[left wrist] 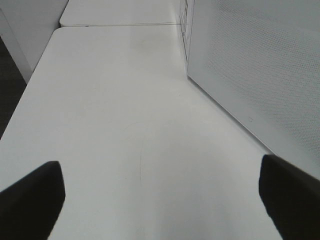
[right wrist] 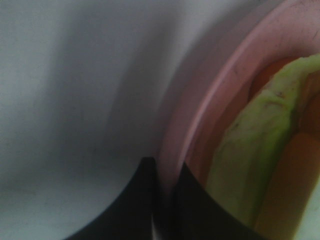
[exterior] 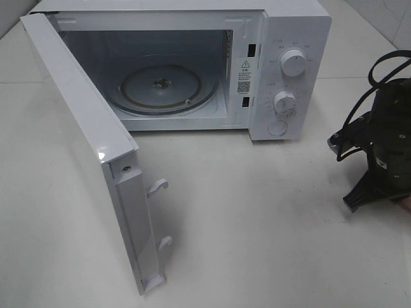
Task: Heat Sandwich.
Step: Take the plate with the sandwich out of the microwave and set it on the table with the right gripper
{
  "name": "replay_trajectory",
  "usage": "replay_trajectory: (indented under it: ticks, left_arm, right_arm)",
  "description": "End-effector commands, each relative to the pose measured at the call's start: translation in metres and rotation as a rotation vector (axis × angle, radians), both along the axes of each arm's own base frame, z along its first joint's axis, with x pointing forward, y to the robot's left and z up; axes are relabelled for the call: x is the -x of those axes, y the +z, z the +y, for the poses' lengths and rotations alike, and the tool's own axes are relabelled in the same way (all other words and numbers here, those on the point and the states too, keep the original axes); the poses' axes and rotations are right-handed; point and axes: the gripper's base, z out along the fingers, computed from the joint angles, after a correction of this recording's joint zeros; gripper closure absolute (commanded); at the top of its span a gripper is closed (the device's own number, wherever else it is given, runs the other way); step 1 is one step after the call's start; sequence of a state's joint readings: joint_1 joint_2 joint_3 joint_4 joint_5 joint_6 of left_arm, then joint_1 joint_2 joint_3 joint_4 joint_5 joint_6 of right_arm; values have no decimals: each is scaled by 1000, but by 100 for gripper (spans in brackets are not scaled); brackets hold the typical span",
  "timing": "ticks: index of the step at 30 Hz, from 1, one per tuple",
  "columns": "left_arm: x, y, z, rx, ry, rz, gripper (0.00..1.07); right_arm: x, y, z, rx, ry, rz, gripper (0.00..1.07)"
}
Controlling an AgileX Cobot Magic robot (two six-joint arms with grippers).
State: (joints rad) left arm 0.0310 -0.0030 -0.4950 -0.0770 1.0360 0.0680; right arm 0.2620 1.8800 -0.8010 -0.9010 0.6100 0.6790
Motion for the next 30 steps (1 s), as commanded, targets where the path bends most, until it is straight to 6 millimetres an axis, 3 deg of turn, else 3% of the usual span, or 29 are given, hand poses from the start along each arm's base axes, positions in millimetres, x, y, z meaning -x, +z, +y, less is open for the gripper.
replay_trajectory:
  ticks: [1, 8, 16, 17, 21, 28, 30]
  left_arm:
    - [3, 0, 0, 6, 4, -27, 5]
    - [3, 0, 0, 6, 4, -27, 5]
    - [3, 0, 0, 6, 4, -27, 5]
    - [3, 0, 0, 6, 4, -27, 5]
    - [3, 0, 0, 6, 4, -27, 5]
    - [3, 0, 0, 6, 4, -27, 5]
    - [3, 0, 0, 6, 4, -27, 5]
  right_arm:
    - [-1, 3, -3, 21, -5, 0, 106]
    - [-1, 2, -2, 6, -11, -3, 98]
    - [1, 3, 1, -27, -20, 24, 70]
    - [2, 8, 2, -45, -12, 36, 63]
    - [3, 19, 5, -73, -7, 63, 55]
    - [8, 45, 5, -92, -31, 50, 51]
    - [12, 59, 5, -114, -51, 25, 41]
